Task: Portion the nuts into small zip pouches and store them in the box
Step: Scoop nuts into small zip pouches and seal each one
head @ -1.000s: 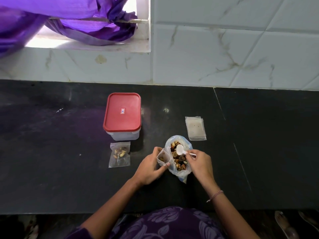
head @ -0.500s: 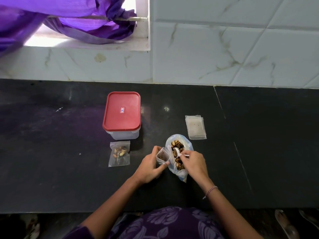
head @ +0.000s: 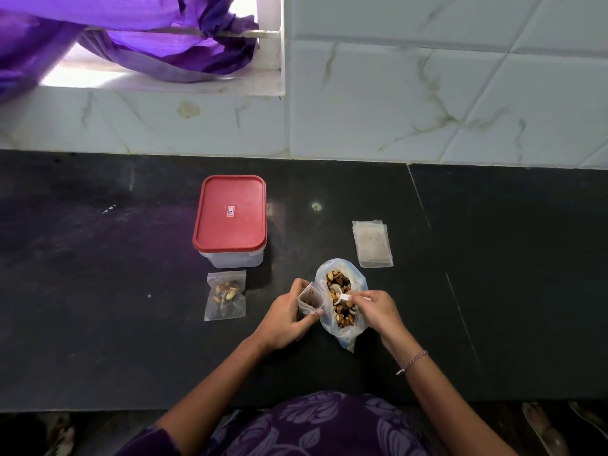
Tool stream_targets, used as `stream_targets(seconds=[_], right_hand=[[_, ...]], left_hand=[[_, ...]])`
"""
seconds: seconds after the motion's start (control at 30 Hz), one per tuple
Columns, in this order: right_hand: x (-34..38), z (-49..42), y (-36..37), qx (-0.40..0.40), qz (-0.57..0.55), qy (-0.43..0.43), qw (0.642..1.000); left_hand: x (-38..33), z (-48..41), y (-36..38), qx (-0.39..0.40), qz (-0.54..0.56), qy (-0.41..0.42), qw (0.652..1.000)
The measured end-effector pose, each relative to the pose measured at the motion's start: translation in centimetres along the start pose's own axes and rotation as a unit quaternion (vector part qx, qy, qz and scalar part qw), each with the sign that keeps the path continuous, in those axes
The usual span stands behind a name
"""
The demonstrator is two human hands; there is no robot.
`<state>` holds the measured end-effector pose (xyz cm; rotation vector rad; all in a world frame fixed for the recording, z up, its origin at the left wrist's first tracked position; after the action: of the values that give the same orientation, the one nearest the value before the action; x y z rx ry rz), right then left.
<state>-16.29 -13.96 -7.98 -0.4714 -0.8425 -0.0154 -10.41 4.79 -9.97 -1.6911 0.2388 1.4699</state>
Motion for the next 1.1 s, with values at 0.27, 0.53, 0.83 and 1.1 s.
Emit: stream_targets(seconds=[0.27, 0.53, 0.83, 1.1], right_hand=[[0.0, 0.5, -1.0, 0.008, -0.038, 0.001, 0.999], [-1.3, 1.0, -1.6, 0.03, -0.172, 0.083, 0.981], [1.3, 3.4, -1.6, 0.065, -0.254, -0.005, 0.965], [5.7, 6.1, -0.5, -0.051, 0.077, -0.271, 0.958]], left_hand=[[0.1, -0.2, -0.4, 0.0, -0.003, -0.009, 1.0], [0.1, -0.2, -1.0, -0.051, -0.068, -0.016, 0.996], [-0.5, -1.4, -1.6, -0.113, -0.111, 0.002, 0.987], [-2.2, -2.2, -1.9, -0.146, -0.134, 0.027, 0.98]])
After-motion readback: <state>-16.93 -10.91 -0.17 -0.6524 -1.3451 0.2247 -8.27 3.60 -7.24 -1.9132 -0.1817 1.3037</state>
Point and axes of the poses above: each hand's wrist, its own z-axis away from the middle knuckle, its own y-axis out of the palm, x = y × z, the point moved 3 cm from there along -z, towards the middle knuckle, and after that the axes turned 3 degrees about x, right-handed, at the moved point
